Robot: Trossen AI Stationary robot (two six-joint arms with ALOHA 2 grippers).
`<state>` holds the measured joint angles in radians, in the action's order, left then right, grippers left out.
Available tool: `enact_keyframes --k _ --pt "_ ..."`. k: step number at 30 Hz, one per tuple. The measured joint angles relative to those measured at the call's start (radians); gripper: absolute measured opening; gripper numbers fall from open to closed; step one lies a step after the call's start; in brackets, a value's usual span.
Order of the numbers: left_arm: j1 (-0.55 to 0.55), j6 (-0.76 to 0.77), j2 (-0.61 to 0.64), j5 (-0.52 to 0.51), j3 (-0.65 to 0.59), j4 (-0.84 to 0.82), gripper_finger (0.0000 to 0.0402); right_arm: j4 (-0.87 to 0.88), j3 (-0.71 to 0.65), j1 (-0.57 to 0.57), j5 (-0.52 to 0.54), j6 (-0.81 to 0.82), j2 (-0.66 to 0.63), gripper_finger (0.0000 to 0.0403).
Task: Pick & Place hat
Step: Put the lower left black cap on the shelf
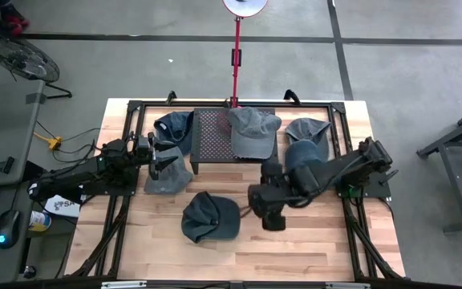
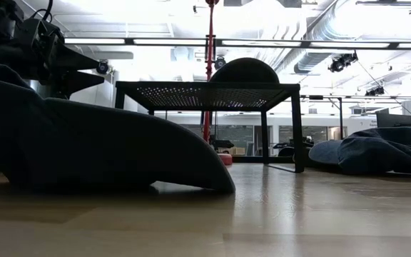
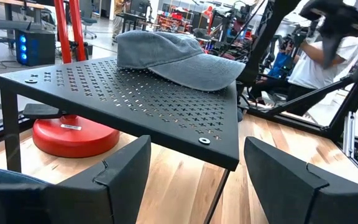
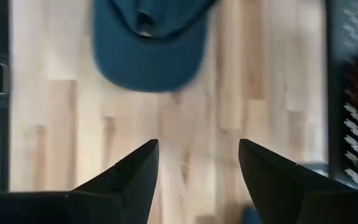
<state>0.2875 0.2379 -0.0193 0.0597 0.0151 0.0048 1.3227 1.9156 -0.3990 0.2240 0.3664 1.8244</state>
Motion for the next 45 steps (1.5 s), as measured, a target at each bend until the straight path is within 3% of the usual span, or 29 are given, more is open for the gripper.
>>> enact_keyframes --k 22,37,45 --pt "0.000 0.000 0.000 0.000 0.000 0.000 0.0255 -0.490 0.000 -0.126 -0.045 -0.060 0.325 0.0212" --pt "0.000 0.000 0.000 0.000 0.000 0.000 0.0255 -0.517 0.000 -0.126 0.048 -0.057 0.480 0.0211" --pt "0.000 0.000 0.000 0.000 0.000 0.000 0.0255 -0.430 0.000 -0.128 0.189 0.024 0.503 0.0211"
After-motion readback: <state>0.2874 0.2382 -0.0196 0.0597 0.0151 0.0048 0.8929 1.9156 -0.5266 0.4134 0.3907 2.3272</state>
